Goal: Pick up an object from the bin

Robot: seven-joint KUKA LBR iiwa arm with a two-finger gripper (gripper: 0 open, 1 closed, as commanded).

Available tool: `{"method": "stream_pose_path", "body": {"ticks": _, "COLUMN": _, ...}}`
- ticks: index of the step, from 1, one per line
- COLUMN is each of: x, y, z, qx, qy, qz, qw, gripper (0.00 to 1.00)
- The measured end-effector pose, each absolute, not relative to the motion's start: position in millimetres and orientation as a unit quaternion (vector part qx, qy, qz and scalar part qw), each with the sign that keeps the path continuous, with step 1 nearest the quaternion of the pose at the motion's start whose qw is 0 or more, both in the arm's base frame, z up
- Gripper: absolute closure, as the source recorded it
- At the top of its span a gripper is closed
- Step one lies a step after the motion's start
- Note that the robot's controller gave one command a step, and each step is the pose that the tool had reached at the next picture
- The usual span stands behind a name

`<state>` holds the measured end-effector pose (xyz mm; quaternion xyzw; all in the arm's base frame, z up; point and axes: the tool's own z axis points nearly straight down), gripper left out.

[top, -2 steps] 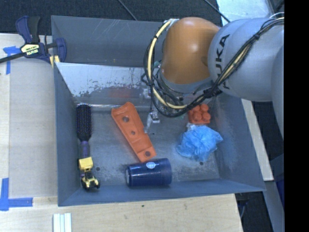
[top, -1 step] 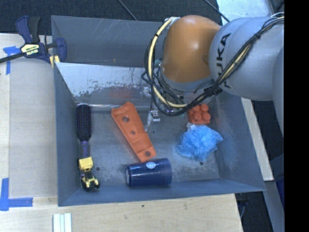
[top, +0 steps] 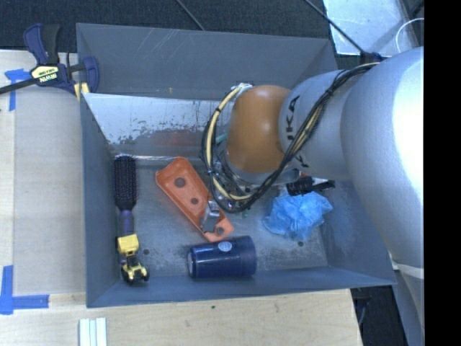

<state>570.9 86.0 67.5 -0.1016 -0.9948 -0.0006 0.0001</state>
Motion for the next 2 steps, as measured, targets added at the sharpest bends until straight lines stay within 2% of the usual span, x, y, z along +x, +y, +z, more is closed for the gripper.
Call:
{"method": "stream_pose_path", "body": {"ticks": 1, "x": 579.5, "y": 83, "z": 143, "qx": -0.089, "qy": -0.996, "qz": -0.001, "qw": -0.005, "gripper": 0.00}}
{"method": "stream_pose_path", "body": {"ticks": 2, "x": 568.2, "y": 125, "z": 99, "qx": -0.256, "qy": -0.967, "qz": 0.000, "qw": 0.004, "gripper": 0.00}}
